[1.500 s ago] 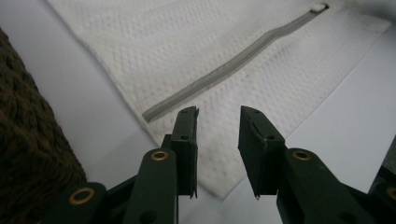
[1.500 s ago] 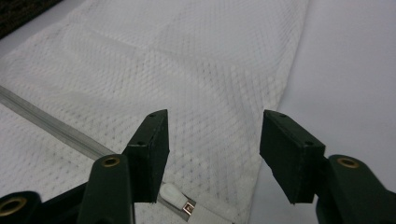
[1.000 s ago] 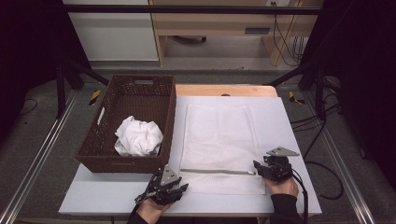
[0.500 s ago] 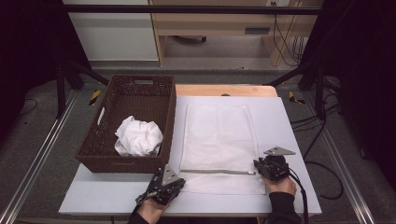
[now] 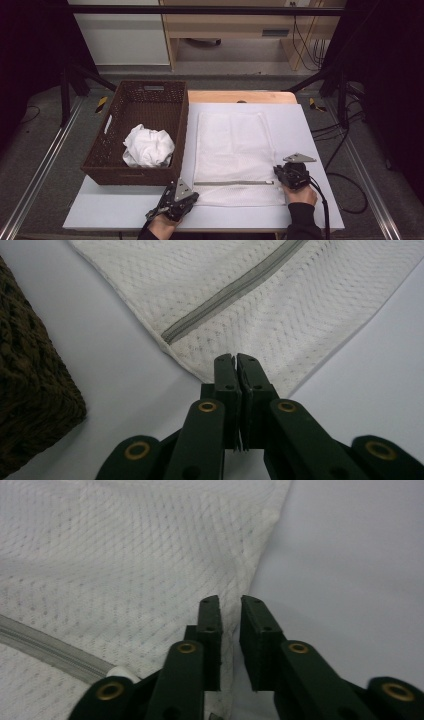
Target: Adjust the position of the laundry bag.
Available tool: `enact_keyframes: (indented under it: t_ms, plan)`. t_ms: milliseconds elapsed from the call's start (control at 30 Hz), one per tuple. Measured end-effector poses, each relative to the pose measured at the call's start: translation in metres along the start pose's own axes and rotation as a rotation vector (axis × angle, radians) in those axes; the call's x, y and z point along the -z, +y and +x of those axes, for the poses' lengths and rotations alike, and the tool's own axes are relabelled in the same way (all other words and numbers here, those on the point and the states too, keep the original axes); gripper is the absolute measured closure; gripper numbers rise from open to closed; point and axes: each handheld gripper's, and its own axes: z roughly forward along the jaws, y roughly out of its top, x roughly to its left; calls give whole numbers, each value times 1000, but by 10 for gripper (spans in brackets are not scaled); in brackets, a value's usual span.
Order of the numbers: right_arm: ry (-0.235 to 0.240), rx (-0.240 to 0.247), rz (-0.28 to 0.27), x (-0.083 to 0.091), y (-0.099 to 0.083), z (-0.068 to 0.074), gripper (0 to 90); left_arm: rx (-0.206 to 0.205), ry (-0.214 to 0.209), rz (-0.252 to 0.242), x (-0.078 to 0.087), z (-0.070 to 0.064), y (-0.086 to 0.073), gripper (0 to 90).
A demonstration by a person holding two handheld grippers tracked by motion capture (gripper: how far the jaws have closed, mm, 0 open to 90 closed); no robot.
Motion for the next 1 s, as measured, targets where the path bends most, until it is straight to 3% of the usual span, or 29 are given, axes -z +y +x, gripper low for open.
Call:
enact_keyframes:
  t_ms: [133,333,533,733,1000]
  plan:
    - [-10,-12,-38,9,-2,1,638,9,-9,-19,2,2,1,839]
    - [15,-37,-99,24,-6,-1,527,-6,-5,-83,7,1,4,715]
    - [21,-36,-125,34,-11,1,496,-18,-6,-107,11,-2,7,528]
    - [23,-46,-132,41,-14,1,475,-5,-19,-136,12,-7,15,443]
    - [35,-103,-147,47,-23,2,380,-43,-22,-160,9,-18,33,392]
